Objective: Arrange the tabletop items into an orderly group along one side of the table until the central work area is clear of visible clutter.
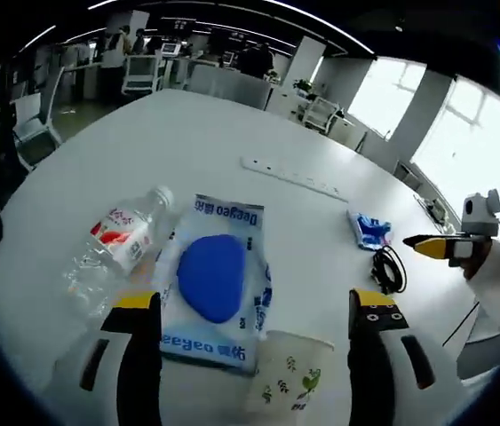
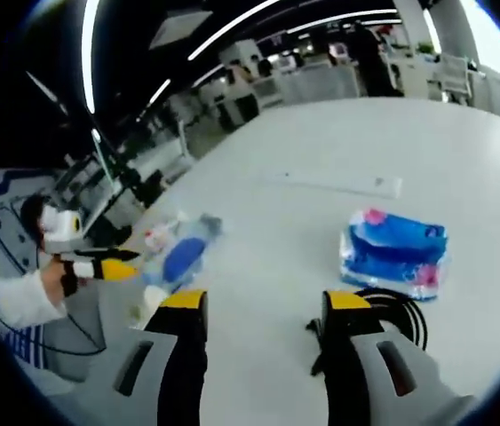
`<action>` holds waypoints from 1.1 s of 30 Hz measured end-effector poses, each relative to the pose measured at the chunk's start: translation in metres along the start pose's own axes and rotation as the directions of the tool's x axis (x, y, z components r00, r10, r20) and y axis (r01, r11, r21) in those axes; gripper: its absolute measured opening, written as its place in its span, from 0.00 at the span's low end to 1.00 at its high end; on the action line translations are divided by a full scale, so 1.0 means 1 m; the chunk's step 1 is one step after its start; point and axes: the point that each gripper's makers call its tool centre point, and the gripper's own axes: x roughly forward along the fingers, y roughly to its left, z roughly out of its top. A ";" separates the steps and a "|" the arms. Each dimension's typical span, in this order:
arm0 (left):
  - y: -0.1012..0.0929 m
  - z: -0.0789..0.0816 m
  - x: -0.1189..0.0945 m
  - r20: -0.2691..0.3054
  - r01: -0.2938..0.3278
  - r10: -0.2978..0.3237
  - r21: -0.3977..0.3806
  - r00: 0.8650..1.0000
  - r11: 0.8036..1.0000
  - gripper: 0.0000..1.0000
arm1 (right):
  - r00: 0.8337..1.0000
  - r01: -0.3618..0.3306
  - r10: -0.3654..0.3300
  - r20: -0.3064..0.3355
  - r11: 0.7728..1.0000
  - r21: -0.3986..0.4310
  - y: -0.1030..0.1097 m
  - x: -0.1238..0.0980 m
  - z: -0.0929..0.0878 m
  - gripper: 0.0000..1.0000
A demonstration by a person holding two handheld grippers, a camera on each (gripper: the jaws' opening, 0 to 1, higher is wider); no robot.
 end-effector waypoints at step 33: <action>0.041 -0.032 -0.029 0.093 -0.113 0.159 -0.374 0.983 0.921 0.78 | 0.998 -0.048 0.048 -0.041 0.999 0.011 0.017 0.021 -0.011 0.45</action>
